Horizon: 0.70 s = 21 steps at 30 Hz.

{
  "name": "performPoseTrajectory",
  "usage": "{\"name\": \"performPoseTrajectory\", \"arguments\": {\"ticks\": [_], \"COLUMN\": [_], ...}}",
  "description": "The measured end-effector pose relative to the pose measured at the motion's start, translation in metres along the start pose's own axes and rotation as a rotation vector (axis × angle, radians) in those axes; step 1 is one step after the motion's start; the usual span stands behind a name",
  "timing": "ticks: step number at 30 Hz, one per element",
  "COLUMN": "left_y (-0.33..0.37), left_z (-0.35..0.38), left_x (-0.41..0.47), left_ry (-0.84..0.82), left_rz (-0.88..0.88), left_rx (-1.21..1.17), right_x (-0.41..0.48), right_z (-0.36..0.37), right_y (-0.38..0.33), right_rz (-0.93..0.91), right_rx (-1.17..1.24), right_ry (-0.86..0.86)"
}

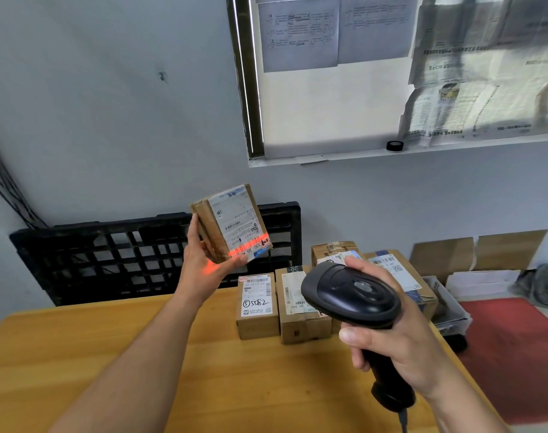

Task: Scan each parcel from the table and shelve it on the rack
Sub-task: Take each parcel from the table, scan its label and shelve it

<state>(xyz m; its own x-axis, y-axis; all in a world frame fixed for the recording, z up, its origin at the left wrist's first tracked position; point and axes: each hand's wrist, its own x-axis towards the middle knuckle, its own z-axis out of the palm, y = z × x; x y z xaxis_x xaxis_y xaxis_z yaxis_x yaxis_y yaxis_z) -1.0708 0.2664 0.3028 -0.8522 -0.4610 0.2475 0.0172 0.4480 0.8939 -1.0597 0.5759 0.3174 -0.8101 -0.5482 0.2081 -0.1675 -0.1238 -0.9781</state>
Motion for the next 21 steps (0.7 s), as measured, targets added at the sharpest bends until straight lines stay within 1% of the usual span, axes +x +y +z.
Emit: {"name": "performPoseTrajectory", "arguments": {"ticks": [9,15,21], "left_y": [0.001,-0.008,-0.012], "left_z": [0.001,-0.005,-0.014], "left_x": [-0.032,-0.058,-0.079], "left_ry": [0.086,0.156,0.209], "left_rz": [-0.049,-0.086,-0.102], "left_rx": [-0.001,0.029,0.065], "right_x": [-0.013,-0.020,-0.024], "right_z": [-0.007,0.001,0.015], "right_y": [0.008,0.008,0.004], "right_rz": [-0.030,-0.029,-0.037], "right_rx": [0.055,0.143,0.164], "right_ry": [-0.115,-0.130,-0.203]}}
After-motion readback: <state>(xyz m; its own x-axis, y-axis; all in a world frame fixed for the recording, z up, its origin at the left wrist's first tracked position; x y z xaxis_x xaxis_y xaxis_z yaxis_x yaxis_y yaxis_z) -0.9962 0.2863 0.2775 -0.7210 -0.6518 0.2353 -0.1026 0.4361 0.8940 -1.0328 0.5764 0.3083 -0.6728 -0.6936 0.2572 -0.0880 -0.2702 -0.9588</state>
